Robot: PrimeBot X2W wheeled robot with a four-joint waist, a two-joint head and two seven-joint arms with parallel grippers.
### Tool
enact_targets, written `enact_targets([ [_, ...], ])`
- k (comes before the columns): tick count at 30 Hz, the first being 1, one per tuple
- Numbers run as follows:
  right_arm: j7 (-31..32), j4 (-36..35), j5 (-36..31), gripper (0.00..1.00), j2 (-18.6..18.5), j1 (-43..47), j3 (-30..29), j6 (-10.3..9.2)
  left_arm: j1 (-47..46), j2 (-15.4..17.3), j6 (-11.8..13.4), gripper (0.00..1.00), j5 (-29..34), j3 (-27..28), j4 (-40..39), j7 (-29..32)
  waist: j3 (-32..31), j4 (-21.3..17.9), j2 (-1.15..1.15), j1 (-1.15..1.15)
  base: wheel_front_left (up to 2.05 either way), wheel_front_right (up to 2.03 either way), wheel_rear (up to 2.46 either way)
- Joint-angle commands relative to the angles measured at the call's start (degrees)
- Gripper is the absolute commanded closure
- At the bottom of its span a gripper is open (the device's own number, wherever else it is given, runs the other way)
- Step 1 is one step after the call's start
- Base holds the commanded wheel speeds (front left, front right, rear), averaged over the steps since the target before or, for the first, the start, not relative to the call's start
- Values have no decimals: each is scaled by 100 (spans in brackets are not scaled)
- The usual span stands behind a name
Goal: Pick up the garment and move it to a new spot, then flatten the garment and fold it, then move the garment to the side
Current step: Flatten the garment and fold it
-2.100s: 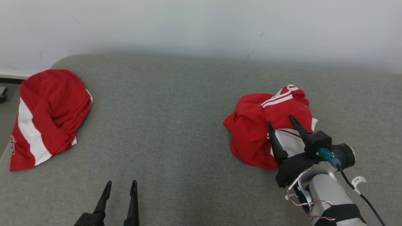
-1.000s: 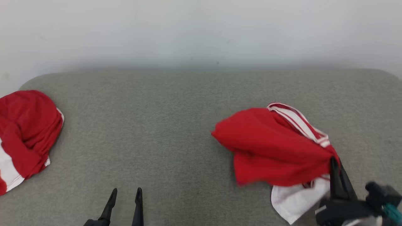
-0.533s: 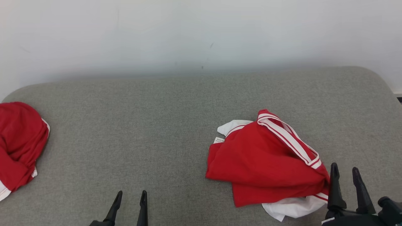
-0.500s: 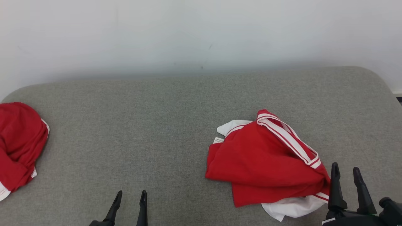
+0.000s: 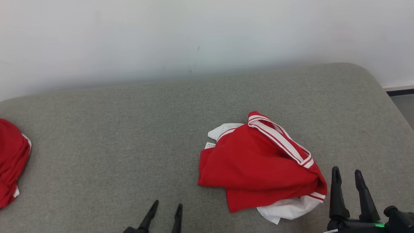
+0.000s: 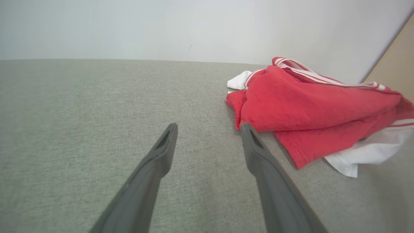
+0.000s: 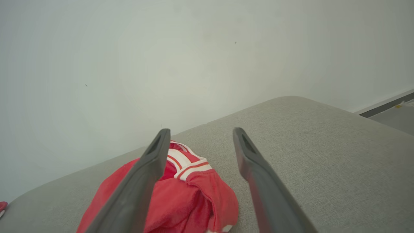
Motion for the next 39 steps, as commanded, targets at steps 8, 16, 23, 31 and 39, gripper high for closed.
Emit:
enact_targets([
  [8, -3, 99, -261, 0, 23, 20, 427, -13, -407, 3, -113, 0, -336, -1041, 610, -19, 228, -476, 0, 0, 0, 0, 0],
  [16, -3, 319, -317, 0, 18, 0, 734, -13, -1011, 1, -143, 0, -713, -1598, 1292, -20, 420, -862, 0, 0, 0, 0, 0],
  [23, -3, 406, -273, 0, 17, -116, 973, -13, -1451, 4, -110, 0, -970, -1814, 1892, -20, 608, -1125, 0, 0, 0, 0, 0],
  [31, -3, 428, -250, 0, 16, -184, 1016, -13, -1765, 0, -116, 64, -1261, -2011, 2251, -18, 694, -1222, 0, 0, 0, 0, 0],
  [39, -3, 415, -295, 0, 16, -84, 865, -13, -1864, 2, -22, 100, -1430, -1754, 1789, -20, 653, -900, 0, 0, 0, 0, 0],
])
